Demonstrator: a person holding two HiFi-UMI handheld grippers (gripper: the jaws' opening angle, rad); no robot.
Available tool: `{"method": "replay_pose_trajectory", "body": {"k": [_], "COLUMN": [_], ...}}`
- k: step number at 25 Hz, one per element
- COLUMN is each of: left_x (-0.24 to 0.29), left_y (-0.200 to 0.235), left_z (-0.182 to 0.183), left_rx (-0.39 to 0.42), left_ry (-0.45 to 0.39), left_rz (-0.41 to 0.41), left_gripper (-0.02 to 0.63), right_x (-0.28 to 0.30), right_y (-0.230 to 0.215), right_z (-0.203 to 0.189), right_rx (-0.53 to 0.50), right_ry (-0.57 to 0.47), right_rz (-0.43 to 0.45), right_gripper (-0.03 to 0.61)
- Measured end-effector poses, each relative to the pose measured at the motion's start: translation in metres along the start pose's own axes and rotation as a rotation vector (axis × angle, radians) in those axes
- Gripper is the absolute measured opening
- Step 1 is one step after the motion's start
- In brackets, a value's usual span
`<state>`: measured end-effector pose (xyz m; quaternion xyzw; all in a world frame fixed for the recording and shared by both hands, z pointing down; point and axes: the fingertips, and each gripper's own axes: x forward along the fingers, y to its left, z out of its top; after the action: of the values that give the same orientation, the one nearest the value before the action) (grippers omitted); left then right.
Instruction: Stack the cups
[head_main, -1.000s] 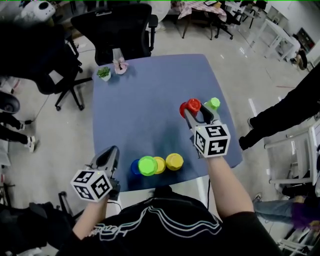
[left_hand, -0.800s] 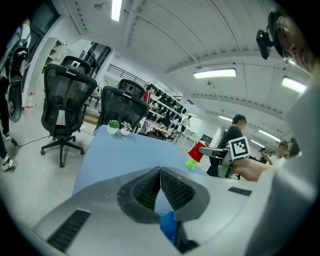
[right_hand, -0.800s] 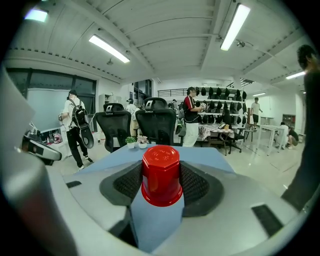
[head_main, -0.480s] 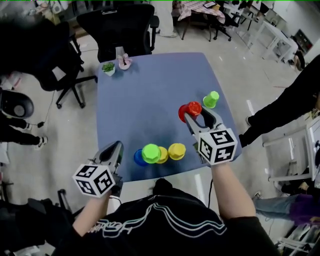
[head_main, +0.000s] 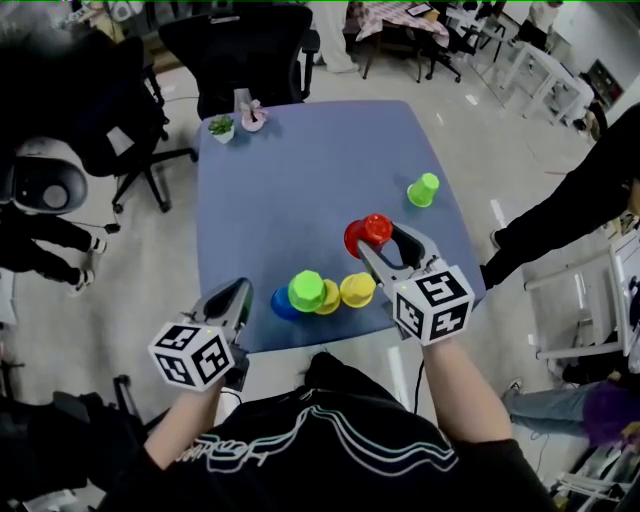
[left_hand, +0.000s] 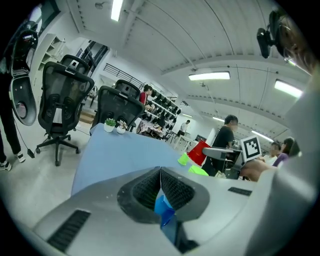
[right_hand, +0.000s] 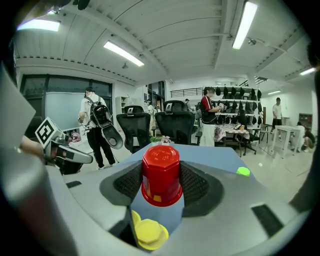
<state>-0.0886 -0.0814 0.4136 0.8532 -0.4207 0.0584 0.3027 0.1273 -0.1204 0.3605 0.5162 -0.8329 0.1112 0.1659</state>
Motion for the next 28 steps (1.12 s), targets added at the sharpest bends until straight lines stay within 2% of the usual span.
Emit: {"method": "replay_pose_trajectory", "body": {"k": [7,28], "left_x": [-0.004,-0.011], "left_y": [-0.001,-0.007], "left_z": [-0.008,-0.031], "left_rx": [0.009,0.007], "left_ry": [0.010,0.040], "left_rz": [-0.005,-0.032], "left_gripper": [0.025,0.025], "right_x": [-0.007,-0.016], "right_y": [0.021,0.057], "right_z": [-0.015,-0.064], "right_rx": [-0.005,-0.025], "right_ry": [0.018,0.110], "right_rz": [0.044,0.088], "right_gripper": [0.242,0.242]}}
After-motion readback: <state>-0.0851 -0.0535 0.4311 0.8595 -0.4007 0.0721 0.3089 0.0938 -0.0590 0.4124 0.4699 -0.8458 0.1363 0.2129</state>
